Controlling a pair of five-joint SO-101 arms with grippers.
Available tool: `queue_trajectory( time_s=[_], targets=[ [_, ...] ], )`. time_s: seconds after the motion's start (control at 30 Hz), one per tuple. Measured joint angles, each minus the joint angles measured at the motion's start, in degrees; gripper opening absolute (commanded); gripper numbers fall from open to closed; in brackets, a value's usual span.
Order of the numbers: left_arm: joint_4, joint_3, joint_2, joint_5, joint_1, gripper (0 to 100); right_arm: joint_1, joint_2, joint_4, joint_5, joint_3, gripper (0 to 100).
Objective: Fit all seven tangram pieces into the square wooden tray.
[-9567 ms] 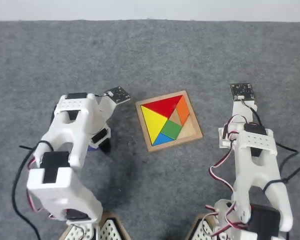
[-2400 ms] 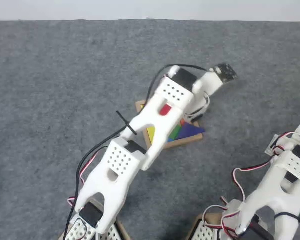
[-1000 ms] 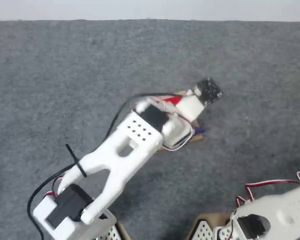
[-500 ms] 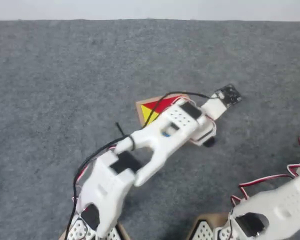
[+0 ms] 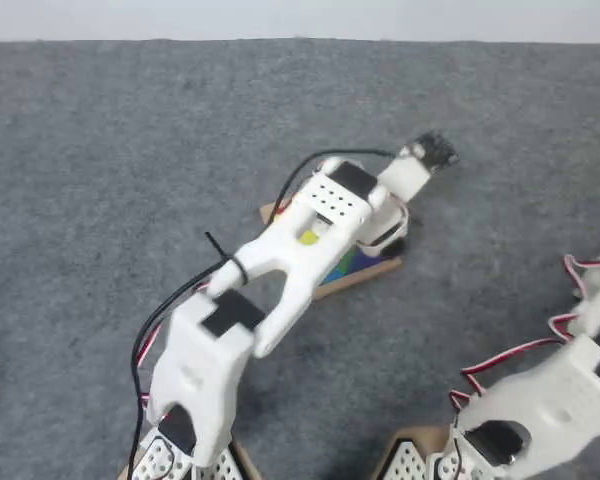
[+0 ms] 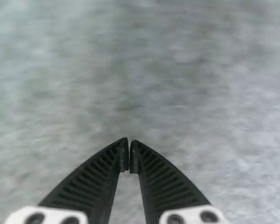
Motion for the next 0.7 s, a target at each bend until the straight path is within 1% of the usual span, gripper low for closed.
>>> queue_trajectory(
  time_s=[0.1,0.17,0.27,0.37,0.43,0.53,0.63,0.7],
  targets=[
    [4.0,0.0,-9.4,-0.4,0.6,22,-4.7,-4.4,2.5,0.0,0.0,1.7],
    [7.6,0.0,-15.6,-0.3,-0.3,22,-8.5,-7.6,4.2,0.0,0.0,1.7],
    [12.0,0.4,-25.0,1.8,-4.0,22,-16.8,-11.2,6.7,0.0,0.0,1.7],
    [13.0,6.5,-34.3,3.4,-9.1,22,-27.2,-12.0,9.3,0.0,-0.2,5.9],
    [11.3,14.5,-40.4,4.0,-12.3,22,-33.9,-12.0,10.1,0.1,-0.2,11.1],
    [4.3,31.4,-49.5,4.2,-18.1,22,-41.8,-12.5,9.1,0.1,1.8,17.0],
    [-4.7,50.6,-58.4,4.4,-25.7,22,-47.1,-12.5,6.6,0.1,4.3,20.7],
    [-8.5,61.7,-63.0,4.4,-31.0,22,-49.9,-12.5,4.8,0.1,5.1,22.5]
  ],
)
